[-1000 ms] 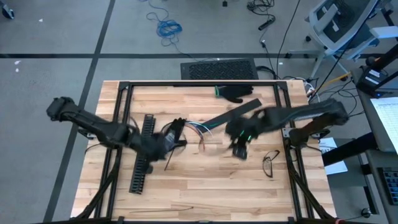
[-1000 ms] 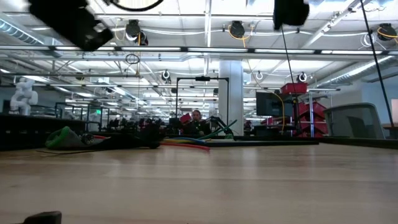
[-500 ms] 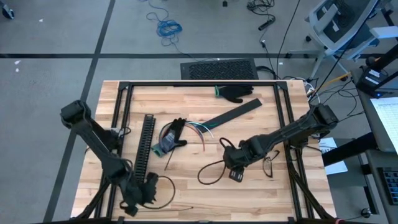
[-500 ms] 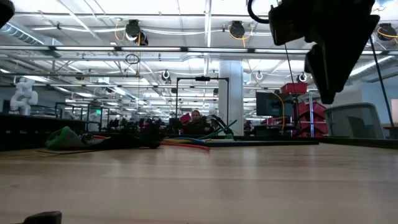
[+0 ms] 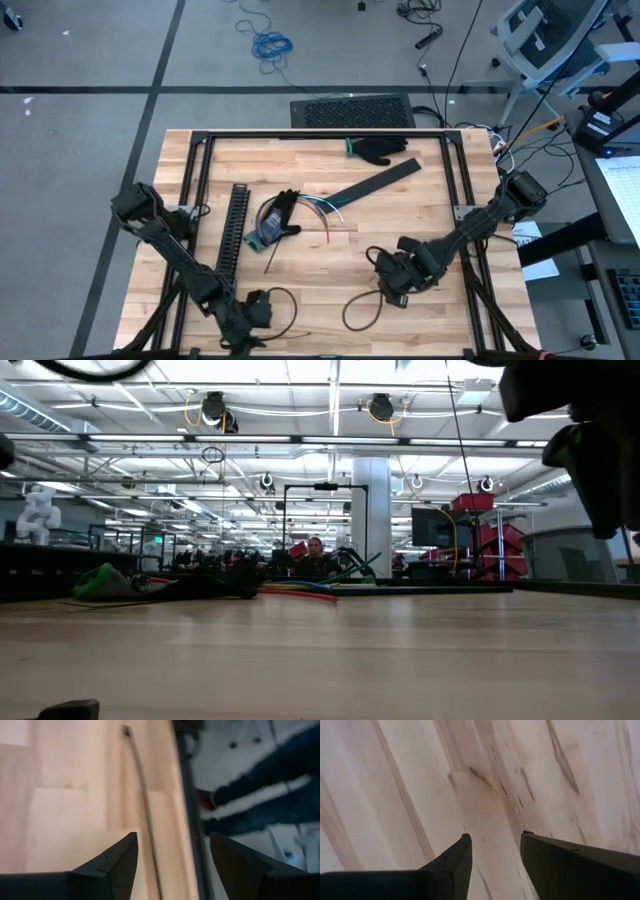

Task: Ziptie cables
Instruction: Wrap the cable wires with the black zip tie

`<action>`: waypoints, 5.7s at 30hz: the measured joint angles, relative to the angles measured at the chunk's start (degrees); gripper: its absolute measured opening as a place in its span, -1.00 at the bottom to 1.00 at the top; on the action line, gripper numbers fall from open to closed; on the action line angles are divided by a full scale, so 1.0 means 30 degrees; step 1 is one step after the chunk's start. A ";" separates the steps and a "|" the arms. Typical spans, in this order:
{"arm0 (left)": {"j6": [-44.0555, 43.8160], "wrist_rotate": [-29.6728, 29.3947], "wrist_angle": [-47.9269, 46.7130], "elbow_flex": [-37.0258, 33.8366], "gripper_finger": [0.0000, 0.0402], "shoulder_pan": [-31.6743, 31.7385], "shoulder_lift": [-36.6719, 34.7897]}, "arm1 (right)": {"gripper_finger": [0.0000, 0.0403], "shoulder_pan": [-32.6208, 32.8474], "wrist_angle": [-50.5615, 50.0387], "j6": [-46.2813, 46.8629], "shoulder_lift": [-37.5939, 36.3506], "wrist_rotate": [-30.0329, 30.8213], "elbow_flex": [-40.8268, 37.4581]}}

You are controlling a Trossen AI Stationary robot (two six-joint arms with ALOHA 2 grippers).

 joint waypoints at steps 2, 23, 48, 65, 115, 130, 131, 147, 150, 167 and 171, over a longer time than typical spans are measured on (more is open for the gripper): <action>-0.0672 -0.0166 -0.0122 0.0562 0.19 0.0102 0.0915 | -0.23 0.0388 -0.0156 0.0000 0.0000 0.0320 0.0003; -0.3274 -0.2747 -0.6804 0.5929 -0.05 -0.0078 0.6576 | -0.23 0.1104 -0.1351 0.0065 -0.0007 0.0867 0.0007; 0.3078 -0.1409 -0.6528 0.5947 -0.99 0.1641 0.7183 | -0.23 0.1104 -0.1652 0.0858 -0.0015 0.1318 0.0022; 0.5763 -0.6876 -1.0273 0.5971 -1.00 0.5558 0.5280 | -0.23 0.1592 -0.2719 0.4838 -0.2043 0.5112 0.0029; 1.1181 -0.0305 0.8273 -0.6649 -1.00 1.2415 -1.7718 | -0.23 -0.4316 2.6757 -0.6261 -0.4291 1.4547 -0.3075; 0.9350 0.3268 1.6679 -0.7896 -1.00 1.9199 -1.2465 | -0.23 -1.3386 2.7756 -0.7723 -0.4277 0.0996 -0.3075; 0.9045 0.3327 1.7342 -0.7911 -1.00 1.9646 -1.1819 | -0.23 -1.3850 2.7792 -0.7876 -0.4277 0.0580 -0.3075; 0.3506 0.7563 2.4740 -0.6673 -1.00 2.2895 -0.4409 | -0.23 -1.8057 2.8743 -0.7390 -0.3302 -0.5520 -0.3082; 0.3513 0.8089 2.4846 -0.6380 -1.00 2.2924 -0.4430 | -0.23 -1.8039 2.9937 -0.6983 -0.2873 -0.5840 -0.3089; 0.3528 0.8737 2.4621 -0.6278 -1.00 2.3310 -0.4430 | -0.23 -1.7564 3.2074 -0.5403 -0.0890 -0.5281 -0.2190; 0.3777 0.9073 2.4467 -0.6271 -1.00 2.3304 -0.4430 | -0.23 -1.7394 3.1920 -0.5728 -0.0801 -0.5991 -0.1331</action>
